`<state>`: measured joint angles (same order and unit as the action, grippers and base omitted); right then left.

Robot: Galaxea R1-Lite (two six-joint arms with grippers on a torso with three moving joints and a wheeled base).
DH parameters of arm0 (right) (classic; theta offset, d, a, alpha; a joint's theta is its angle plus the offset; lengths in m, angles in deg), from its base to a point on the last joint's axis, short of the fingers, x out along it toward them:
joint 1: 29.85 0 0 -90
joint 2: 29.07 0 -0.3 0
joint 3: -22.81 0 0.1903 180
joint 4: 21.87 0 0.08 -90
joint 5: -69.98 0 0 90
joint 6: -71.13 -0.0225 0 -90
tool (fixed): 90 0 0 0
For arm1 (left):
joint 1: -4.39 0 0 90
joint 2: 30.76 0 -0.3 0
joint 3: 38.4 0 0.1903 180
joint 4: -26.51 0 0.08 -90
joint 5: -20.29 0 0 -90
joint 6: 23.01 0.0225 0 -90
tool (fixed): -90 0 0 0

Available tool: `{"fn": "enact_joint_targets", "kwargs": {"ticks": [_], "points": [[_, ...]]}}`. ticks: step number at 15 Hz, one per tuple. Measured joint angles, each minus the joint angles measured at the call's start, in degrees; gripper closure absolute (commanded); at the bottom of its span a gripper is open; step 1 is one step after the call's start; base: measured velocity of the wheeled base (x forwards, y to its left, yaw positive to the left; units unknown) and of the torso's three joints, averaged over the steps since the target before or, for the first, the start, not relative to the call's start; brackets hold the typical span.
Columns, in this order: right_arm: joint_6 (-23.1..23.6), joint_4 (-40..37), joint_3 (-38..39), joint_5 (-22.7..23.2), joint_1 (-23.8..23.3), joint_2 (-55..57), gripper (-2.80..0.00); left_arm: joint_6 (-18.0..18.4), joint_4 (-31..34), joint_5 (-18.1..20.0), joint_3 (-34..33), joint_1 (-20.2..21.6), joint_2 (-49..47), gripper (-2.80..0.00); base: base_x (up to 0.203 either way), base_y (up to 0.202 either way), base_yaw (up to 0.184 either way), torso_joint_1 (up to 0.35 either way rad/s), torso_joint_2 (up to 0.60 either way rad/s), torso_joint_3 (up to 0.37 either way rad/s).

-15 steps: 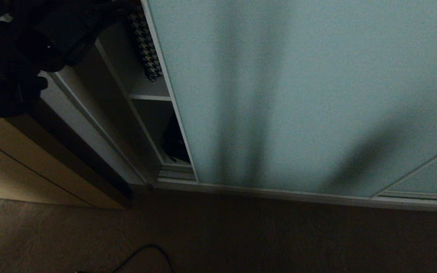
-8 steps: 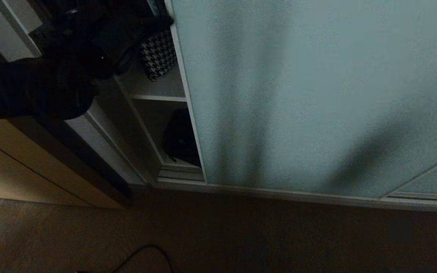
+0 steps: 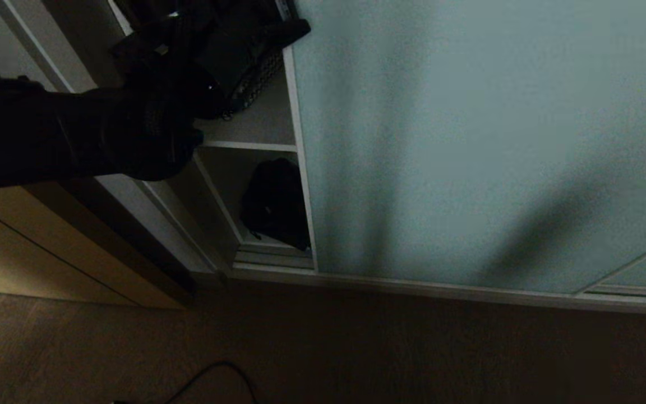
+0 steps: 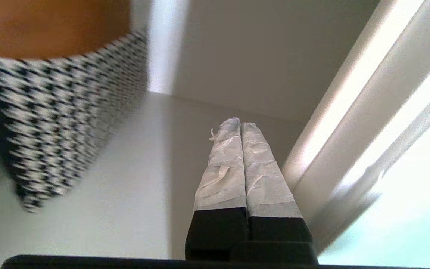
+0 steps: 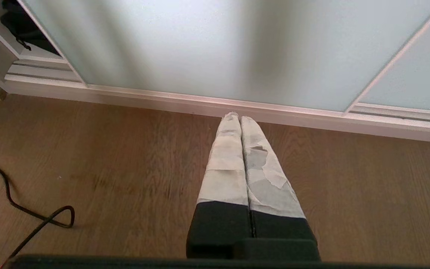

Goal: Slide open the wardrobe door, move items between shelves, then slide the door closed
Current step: Open the door

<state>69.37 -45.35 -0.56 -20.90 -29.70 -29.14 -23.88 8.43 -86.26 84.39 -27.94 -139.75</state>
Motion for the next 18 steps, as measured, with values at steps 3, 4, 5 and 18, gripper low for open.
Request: {"fn": "enact_joint_targets", "kwargs": {"ticks": [3, 4, 5, 18], "points": [[-0.01, 0.0, 0.0, 0.03, 0.0, 0.0, 0.0, 0.21, 0.16, 0.02, -0.05, -2.61, -0.73, 0.0, 0.0, 0.0, 0.0, 0.0, 0.0, 0.0], [0.02, 0.0, 0.0, 0.02, 0.0, 0.0, 0.0, 0.87, 0.18, -0.01, 0.11, -3.74, -1.11, 0.0, 0.0, 0.0, 0.0, 0.0, 0.0, 0.0], [0.02, 0.0, 0.0, 0.01, 0.0, 0.0, 0.0, 1.72, 0.18, -0.09, 0.31, -4.82, -1.46, 0.0, 0.0, 0.0, 0.0, 0.0, 0.0, 0.0], [0.0, -0.02, 0.0, 0.02, 0.0, 0.0, 0.0, 5.68, -1.81, -4.94, 3.65, -13.0, -3.94, 0.0, 0.0, 0.0, 0.0, 0.0, 0.0, 0.0]]}}
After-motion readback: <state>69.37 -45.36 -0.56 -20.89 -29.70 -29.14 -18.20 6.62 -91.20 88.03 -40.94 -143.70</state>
